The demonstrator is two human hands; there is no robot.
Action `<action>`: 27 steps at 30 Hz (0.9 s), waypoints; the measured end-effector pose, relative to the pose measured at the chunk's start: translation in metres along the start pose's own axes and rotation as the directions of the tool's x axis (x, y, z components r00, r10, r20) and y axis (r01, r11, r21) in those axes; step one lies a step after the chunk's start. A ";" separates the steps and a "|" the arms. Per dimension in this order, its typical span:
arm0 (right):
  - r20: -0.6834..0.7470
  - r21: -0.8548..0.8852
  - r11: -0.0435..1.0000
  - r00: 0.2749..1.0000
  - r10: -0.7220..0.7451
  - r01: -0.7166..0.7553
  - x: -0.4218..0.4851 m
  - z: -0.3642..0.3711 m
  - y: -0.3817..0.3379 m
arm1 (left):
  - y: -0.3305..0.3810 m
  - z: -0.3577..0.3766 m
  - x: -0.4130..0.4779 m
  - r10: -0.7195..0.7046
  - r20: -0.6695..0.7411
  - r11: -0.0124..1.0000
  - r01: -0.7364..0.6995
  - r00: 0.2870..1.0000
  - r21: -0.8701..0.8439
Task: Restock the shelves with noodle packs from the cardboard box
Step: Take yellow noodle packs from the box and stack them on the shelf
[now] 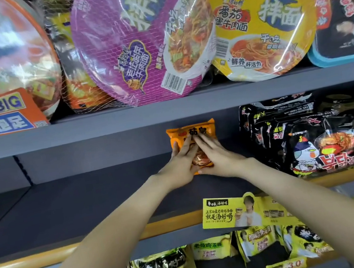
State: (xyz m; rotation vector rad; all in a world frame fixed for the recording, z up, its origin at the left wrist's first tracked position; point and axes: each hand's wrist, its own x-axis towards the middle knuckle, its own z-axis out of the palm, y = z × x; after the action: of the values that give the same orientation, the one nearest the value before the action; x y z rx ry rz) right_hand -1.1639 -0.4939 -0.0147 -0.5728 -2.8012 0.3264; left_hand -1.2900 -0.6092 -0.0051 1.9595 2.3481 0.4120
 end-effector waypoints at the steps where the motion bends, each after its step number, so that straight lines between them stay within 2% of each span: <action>1: -0.036 -0.034 0.999 0.999 0.005 -0.007 0.001 -0.002 0.003 | 0.000 -0.001 0.008 0.033 -0.007 0.999 -0.032 0.999 0.029; 4: -0.072 -0.204 0.979 0.997 0.009 -0.023 0.010 -0.004 0.023 | -0.006 0.005 0.034 0.113 -0.004 0.983 -0.111 0.994 0.143; 7: -0.112 -0.412 0.911 0.993 -0.025 -0.024 0.023 -0.003 0.047 | -0.009 0.015 0.058 0.182 -0.017 0.947 -0.171 0.983 0.272; 9: -0.099 -0.486 0.874 0.994 -0.044 -0.010 0.031 -0.002 0.056 | -0.008 0.017 0.071 0.206 -0.008 0.918 -0.190 0.979 0.349; 11: -0.053 -0.440 0.898 0.999 -0.010 -0.015 0.039 -0.001 0.063 | -0.009 0.019 0.082 0.150 0.001 0.892 -0.136 0.989 0.431; 12: -0.049 -0.364 0.930 0.998 0.026 -0.042 0.042 -0.001 0.066 | -0.010 0.020 0.085 0.079 -0.017 0.897 -0.064 0.997 0.437; 14: -0.063 -0.186 0.977 0.993 0.097 -0.107 0.048 -0.006 0.071 | -0.013 0.020 0.087 -0.076 -0.075 0.917 0.099 0.994 0.386; 15: -0.052 -0.142 0.982 0.992 0.117 -0.124 0.050 -0.008 0.073 | -0.015 0.020 0.086 -0.113 -0.078 0.927 0.133 0.991 0.349; 18: -0.017 -0.130 0.986 0.994 0.106 -0.107 0.050 -0.008 0.074 | -0.019 0.020 0.083 -0.089 -0.020 0.960 0.091 0.996 0.265; 20: -0.053 -0.172 0.982 0.996 0.073 -0.082 0.049 -0.005 0.073 | -0.020 0.022 0.084 -0.050 -0.033 0.946 0.057 0.998 0.318; 22: -0.126 -0.296 0.950 0.990 0.058 -0.094 0.050 -0.004 0.074 | -0.018 0.025 0.087 0.010 -0.089 0.888 0.032 0.996 0.459; 24: -0.202 -0.422 0.891 0.976 0.084 -0.164 0.055 -0.004 0.076 | -0.014 0.025 0.092 0.056 -0.090 0.833 0.003 0.994 0.554; 27: -0.310 -0.527 0.810 0.946 0.099 -0.257 0.058 0.002 0.079 | -0.006 0.022 0.104 0.035 -0.026 0.794 -0.012 0.999 0.608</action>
State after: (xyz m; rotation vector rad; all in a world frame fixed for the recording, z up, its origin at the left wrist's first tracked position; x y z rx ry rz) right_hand -1.1885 -0.3996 -0.0258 -0.9319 -2.5498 -0.5400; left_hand -1.3116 -0.5053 -0.0141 2.2190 2.7178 -0.3804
